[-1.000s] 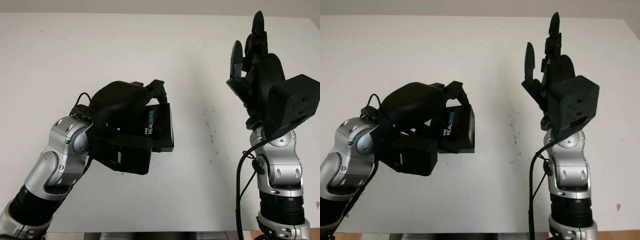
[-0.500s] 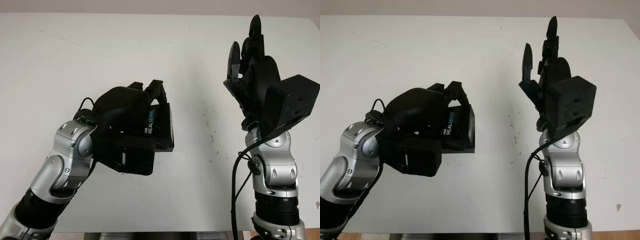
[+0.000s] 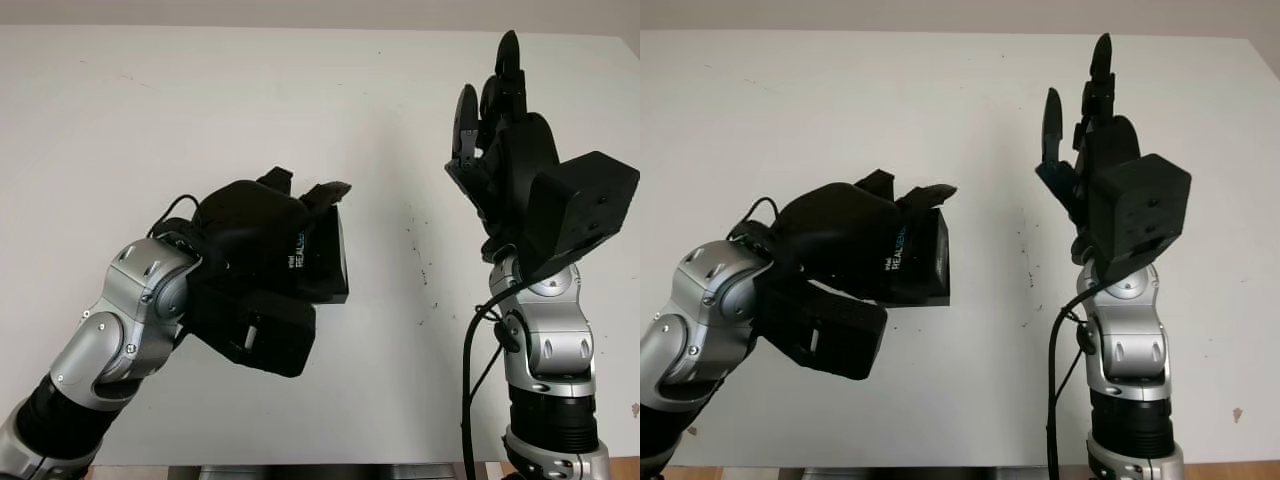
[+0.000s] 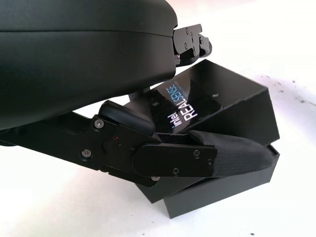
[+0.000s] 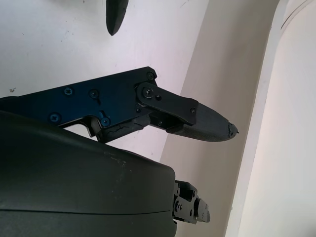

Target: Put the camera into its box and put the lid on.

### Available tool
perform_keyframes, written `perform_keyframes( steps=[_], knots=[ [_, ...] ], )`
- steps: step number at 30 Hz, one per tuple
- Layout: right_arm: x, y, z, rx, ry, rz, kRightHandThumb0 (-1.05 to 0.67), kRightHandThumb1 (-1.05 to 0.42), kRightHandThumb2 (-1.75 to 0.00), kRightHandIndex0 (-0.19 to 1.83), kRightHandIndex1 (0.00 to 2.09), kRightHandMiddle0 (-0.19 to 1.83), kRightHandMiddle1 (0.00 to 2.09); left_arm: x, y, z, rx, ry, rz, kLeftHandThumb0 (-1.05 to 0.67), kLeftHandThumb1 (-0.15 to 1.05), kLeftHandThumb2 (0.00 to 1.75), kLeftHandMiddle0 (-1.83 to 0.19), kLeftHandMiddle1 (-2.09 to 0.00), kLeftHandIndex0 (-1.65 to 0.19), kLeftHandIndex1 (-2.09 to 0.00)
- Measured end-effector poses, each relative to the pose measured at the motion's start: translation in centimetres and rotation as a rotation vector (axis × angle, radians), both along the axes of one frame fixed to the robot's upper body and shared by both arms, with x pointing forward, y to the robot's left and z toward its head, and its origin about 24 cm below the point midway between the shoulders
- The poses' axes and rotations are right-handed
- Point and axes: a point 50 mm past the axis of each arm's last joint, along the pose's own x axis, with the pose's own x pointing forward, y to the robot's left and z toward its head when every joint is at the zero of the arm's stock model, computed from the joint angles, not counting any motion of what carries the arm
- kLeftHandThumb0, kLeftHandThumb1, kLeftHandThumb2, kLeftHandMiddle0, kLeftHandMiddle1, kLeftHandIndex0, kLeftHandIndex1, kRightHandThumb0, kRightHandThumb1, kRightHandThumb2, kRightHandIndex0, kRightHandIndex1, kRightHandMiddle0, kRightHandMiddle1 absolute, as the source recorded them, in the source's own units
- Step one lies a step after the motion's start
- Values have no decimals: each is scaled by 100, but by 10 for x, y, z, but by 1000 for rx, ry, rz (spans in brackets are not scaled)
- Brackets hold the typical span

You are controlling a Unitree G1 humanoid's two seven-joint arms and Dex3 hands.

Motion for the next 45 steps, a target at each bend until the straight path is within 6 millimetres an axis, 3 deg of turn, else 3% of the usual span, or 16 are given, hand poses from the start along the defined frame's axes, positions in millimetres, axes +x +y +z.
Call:
perform_keyframes(
  steps=[2,5,6,9,12,13,16,24,41,45],
  knots=[
    [0,0,0,1,-1,1,-67,-105,-73,-19,0,-19,0,-2,0,-2,24,-27,-10,-68,105,46,-20,-209,18,-6],
    [1,0,-1,1,-2,1,-67,-105,-73,-19,0,-19,0,-7,-1,-1,61,-46,-14,-68,105,50,12,-190,19,-5],
    [2,0,-2,2,2,2,-67,-105,-73,-19,0,-19,0,-9,-2,0,70,-41,-19,-68,105,51,15,-165,19,-4],
    [3,0,-4,12,12,-1,-67,-105,-72,-19,0,-19,0,-16,-3,-1,63,-47,-24,-71,105,57,19,-129,16,-5],
    [5,0,-6,16,19,0,-66,-105,-72,-19,0,-19,0,-22,-5,-1,37,-52,-35,-73,105,63,9,-46,17,-4],
    [5,1,-6,15,17,3,-66,-105,-72,-19,0,-19,0,-24,-6,-2,23,-47,-40,-73,105,64,9,-29,18,-4],
    [5,2,-4,12,6,12,-66,-105,-72,-19,0,-19,0,-28,-11,-3,-37,-12,-38,-74,105,68,17,-5,19,-2],
    [6,1,-5,15,2,10,-66,-105,-70,-19,1,-19,1,-32,-21,-2,-230,102,-28,-73,105,74,19,0,19,0],
    [7,-1,-5,9,6,25,-66,-105,-69,-19,3,-17,2,-23,-19,-8,-185,-14,8,-74,105,76,19,0,19,0],
    [6,-5,-4,-3,5,22,-68,-105,-69,-18,4,-17,3,-13,-1,-6,-405,-12,58,-77,105,64,19,0,19,0]
  ],
)
